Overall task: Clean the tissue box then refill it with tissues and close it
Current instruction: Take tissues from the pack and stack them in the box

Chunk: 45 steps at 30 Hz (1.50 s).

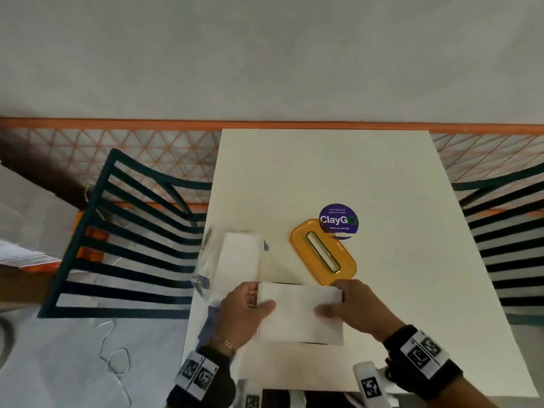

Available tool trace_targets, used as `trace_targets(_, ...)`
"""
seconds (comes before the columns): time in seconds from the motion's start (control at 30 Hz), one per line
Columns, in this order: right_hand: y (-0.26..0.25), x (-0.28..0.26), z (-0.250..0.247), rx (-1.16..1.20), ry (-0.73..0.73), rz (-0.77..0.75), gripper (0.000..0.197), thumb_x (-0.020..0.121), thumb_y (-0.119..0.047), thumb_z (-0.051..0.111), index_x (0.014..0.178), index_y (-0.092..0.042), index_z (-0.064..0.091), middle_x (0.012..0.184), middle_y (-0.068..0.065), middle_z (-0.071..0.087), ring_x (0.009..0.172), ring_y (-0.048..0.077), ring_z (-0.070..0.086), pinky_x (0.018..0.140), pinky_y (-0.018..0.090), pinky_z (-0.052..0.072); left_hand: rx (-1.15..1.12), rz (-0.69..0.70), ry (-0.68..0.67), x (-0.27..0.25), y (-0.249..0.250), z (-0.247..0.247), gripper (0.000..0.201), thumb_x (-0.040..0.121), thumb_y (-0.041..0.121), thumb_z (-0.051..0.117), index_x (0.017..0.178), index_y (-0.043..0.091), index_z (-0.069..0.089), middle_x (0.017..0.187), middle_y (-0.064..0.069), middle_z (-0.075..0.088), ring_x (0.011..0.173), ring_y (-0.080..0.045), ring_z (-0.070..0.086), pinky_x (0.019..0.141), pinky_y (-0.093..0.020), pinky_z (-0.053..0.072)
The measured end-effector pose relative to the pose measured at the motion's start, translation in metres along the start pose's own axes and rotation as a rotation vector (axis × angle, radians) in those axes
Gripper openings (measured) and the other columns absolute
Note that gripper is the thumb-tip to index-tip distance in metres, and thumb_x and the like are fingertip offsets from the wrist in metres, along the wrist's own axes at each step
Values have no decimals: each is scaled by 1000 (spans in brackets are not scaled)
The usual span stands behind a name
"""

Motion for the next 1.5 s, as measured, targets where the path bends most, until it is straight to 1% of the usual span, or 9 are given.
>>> trace_targets(0.13, 2, -1, 9, -103, 128, 63, 26, 75, -36, 87, 88, -25, 69, 86, -9, 69, 71, 4, 63, 50, 13, 45, 154, -12, 104, 0, 1, 15, 54, 82, 29, 80, 132, 19, 60, 117, 0, 73, 105, -19, 69, 94, -36, 57)
trace_targets(0.4, 2, 11, 24, -246, 214, 184, 49, 67, -49, 89, 99, -18, 70, 93, -2, 68, 81, 16, 64, 69, 28, 56, 356, 28, 198, -5, 13, 27, 56, 90, 29, 72, 136, 23, 40, 129, -9, 68, 116, -29, 67, 93, -38, 57)
trace_targets(0.53, -2, 8, 23, -294, 202, 216, 60, 70, -53, 88, 109, -14, 64, 100, 0, 66, 87, 17, 61, 68, 23, 47, 477, 52, 221, -10, 20, 23, 64, 89, 32, 74, 140, 26, 37, 128, -3, 69, 117, -25, 66, 94, -37, 56)
trace_targets(0.67, -7, -10, 4, -419, 309, 137, 45, 78, -43, 85, 111, -17, 68, 103, -1, 72, 83, 14, 64, 73, 23, 51, 596, 184, 275, -19, 28, 13, 54, 89, 37, 73, 136, 30, 49, 134, 9, 59, 122, -15, 60, 88, -26, 50)
trace_targets(0.83, -7, -16, 16, -567, 257, -139, 37, 83, -22, 80, 117, -30, 69, 103, -12, 70, 90, 11, 66, 74, 21, 49, 652, 499, -55, -14, 18, 34, 40, 82, 21, 78, 118, 35, 68, 130, 16, 58, 126, -5, 50, 103, -27, 49)
trace_targets(0.97, 2, -10, 35, -759, 181, -198, 48, 86, -25, 73, 132, -33, 61, 125, -9, 64, 105, 20, 59, 82, 31, 50, 769, 479, -176, 1, 1, 46, 48, 85, 15, 76, 129, 32, 65, 146, 12, 47, 140, -6, 38, 110, -26, 43)
trace_targets(1.2, -5, 5, 26, -758, 196, -296, 48, 90, -25, 74, 135, -34, 61, 132, -13, 60, 109, 17, 52, 82, 27, 49, 636, 424, -177, 13, -6, 38, 58, 81, 3, 76, 133, 25, 61, 140, 9, 49, 134, -9, 47, 110, -22, 43)
trace_targets(1.33, -9, 3, 11, -647, 274, -319, 44, 80, -30, 83, 122, -32, 70, 120, -13, 66, 110, 16, 59, 80, 27, 52, 377, 385, -10, 8, 7, 5, 48, 80, 0, 76, 117, 29, 71, 113, 16, 61, 105, -6, 62, 87, -17, 54)
trace_targets(1.5, 16, 1, 4, -263, 500, -204, 33, 80, -26, 85, 110, -29, 72, 103, -10, 66, 70, 10, 67, 65, 28, 58, 344, 208, 349, 29, 1, -53, 31, 89, 12, 70, 119, 20, 69, 116, 1, 70, 103, -16, 66, 90, -33, 55)
Point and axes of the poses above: each hand's wrist, its own x-axis towards the middle knuckle, its own z-axis out of the palm, y = z × x, the point moved 4 cm from there along x, towards the middle knuckle
